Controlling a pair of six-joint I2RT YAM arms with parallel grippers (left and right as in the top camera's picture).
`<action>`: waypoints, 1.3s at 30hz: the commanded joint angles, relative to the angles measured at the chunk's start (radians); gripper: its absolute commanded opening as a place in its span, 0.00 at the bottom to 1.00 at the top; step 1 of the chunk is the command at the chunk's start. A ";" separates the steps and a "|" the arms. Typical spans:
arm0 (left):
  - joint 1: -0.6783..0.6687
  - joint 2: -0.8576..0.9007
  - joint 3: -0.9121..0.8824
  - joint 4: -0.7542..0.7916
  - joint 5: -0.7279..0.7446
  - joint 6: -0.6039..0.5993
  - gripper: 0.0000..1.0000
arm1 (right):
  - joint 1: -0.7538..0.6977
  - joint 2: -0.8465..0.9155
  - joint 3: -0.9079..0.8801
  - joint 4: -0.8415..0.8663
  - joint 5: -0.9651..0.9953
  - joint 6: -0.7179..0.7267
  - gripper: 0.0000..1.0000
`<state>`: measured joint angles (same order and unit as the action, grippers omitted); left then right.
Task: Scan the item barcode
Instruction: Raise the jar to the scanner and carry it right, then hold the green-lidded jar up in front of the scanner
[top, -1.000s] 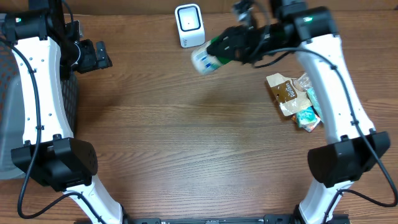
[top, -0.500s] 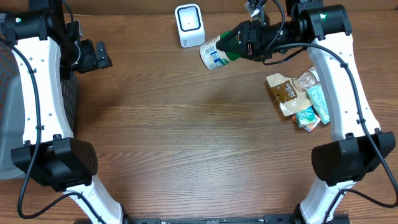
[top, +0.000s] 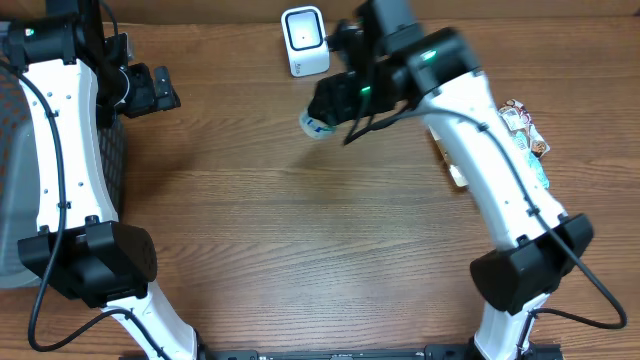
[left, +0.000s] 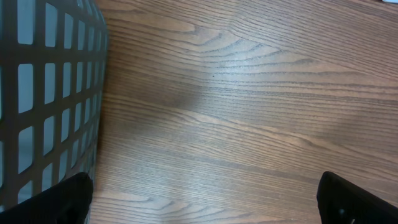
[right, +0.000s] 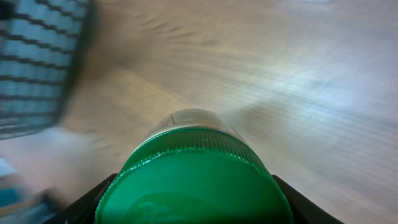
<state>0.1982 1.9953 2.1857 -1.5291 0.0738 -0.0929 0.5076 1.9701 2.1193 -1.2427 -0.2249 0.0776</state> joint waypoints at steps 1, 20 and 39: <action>0.004 -0.026 0.003 0.001 -0.004 0.026 1.00 | 0.054 -0.027 -0.043 0.092 0.393 -0.007 0.51; 0.004 -0.026 0.003 0.001 -0.004 0.026 1.00 | 0.055 0.147 -0.316 1.106 0.523 -0.796 0.49; 0.004 -0.026 0.003 0.001 -0.004 0.026 0.99 | 0.011 0.377 -0.317 1.636 0.494 -1.029 0.51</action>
<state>0.1982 1.9953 2.1857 -1.5291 0.0738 -0.0925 0.5327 2.3363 1.7977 0.3489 0.2947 -0.9146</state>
